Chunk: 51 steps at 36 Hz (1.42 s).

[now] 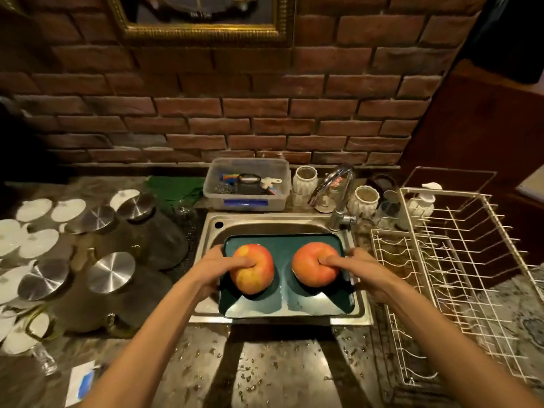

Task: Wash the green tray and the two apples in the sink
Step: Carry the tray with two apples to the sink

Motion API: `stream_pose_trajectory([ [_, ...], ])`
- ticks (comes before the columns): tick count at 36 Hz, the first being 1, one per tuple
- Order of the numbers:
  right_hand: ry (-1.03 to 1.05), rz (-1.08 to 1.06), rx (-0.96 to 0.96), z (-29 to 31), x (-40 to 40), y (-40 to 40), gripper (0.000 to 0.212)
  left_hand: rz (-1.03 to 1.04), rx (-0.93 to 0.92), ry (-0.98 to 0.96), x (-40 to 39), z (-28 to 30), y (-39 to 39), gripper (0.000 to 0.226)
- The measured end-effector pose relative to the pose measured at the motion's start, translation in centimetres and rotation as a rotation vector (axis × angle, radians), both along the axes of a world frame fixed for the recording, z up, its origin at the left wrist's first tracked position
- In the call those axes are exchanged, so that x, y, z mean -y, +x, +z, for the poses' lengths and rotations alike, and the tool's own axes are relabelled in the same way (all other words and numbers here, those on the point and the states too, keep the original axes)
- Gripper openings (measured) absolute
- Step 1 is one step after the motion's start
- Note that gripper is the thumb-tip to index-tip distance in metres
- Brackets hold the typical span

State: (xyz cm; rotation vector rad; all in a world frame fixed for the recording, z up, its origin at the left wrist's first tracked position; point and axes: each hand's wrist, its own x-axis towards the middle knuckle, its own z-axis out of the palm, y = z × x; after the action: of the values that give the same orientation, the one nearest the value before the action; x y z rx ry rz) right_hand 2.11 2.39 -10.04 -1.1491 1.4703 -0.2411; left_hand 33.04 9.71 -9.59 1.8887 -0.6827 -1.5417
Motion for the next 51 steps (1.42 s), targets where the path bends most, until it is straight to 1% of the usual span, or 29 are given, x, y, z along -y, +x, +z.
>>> stream_pose_trajectory([
  [3, 0.002, -0.027, 0.018, -1.4, 0.1, 0.9, 0.129, -0.003, -0.013, -0.016, 0.6, -2.4, 0.7, 0.082],
  [11, 0.029, -0.106, 0.036, -6.4, 2.7, 2.7, 0.120, 0.013, -0.072, -0.031, 4.2, -8.3, 1.9, 0.083],
  [13, 0.040, -0.118, 0.026, -8.0, 3.7, 3.1, 0.109, 0.005, -0.073, -0.013, 5.1, -9.9, 2.3, 0.091],
  [16, 0.049, -0.128, 0.012, -10.2, 5.4, 3.5, 0.086, 0.013, -0.075, -0.012, 6.5, -12.1, 2.8, 0.114],
  [18, 0.060, -0.149, 0.028, -11.6, 6.5, 3.8, 0.077, 0.018, -0.084, -0.012, 7.4, -13.4, 2.8, 0.126],
  [20, 0.078, -0.171, 0.042, -13.4, 7.5, 4.0, 0.080, 0.029, -0.077, -0.008, 8.3, -15.0, 3.0, 0.131],
  [22, 0.100, -0.176, 0.040, -15.1, 8.3, 4.2, 0.094, 0.038, -0.056, 0.007, 9.1, -16.6, 3.1, 0.135],
  [23, 0.108, -0.173, 0.039, -16.0, 8.6, 4.3, 0.100, 0.041, -0.054, 0.022, 9.5, -17.2, 3.1, 0.134],
  [24, 0.116, -0.172, 0.037, -16.9, 9.0, 4.4, 0.103, 0.040, -0.057, 0.032, 9.9, -17.9, 3.2, 0.127],
  [26, 0.135, -0.177, 0.035, -18.5, 9.4, 4.5, 0.103, 0.036, -0.071, 0.050, 10.5, -19.5, 3.2, 0.109],
  [30, 0.158, -0.187, 0.021, -21.7, 10.5, 4.7, 0.099, 0.046, -0.079, 0.099, 11.6, -22.7, 3.4, 0.114],
  [32, 0.172, -0.185, 0.008, -23.1, 11.1, 4.7, 0.096, 0.049, -0.088, 0.117, 12.1, -24.2, 3.5, 0.108],
  [36, 0.207, -0.177, -0.008, -25.5, 12.0, 4.8, 0.093, 0.057, -0.102, 0.118, 12.9, -26.6, 3.4, 0.089],
  [38, 0.218, -0.182, -0.001, -26.4, 12.3, 4.9, 0.093, 0.062, -0.115, 0.118, 13.2, -27.7, 3.4, 0.086],
  [43, 0.221, -0.184, 0.023, -27.6, 12.5, 4.9, 0.084, 0.037, -0.106, 0.129, 13.6, -29.5, 3.5, 0.083],
  [44, 0.219, -0.187, 0.022, -27.9, 12.5, 4.8, 0.079, 0.031, -0.102, 0.129, 13.7, -29.8, 3.5, 0.083],
  [47, 0.222, -0.201, 0.034, -29.0, 12.7, 4.6, 0.055, 0.019, -0.087, 0.131, 13.9, -30.5, 3.6, 0.085],
  [48, 0.218, -0.203, 0.039, -29.5, 12.7, 4.6, 0.052, 0.016, -0.085, 0.130, 14.0, -30.7, 3.6, 0.085],
  [49, 0.209, -0.200, 0.047, -29.8, 12.7, 4.5, 0.053, 0.016, -0.088, 0.126, 14.1, -30.8, 3.6, 0.086],
  [51, 0.201, -0.197, 0.061, -30.2, 12.8, 4.6, 0.064, 0.016, -0.094, 0.117, 14.2, -31.0, 3.6, 0.087],
])
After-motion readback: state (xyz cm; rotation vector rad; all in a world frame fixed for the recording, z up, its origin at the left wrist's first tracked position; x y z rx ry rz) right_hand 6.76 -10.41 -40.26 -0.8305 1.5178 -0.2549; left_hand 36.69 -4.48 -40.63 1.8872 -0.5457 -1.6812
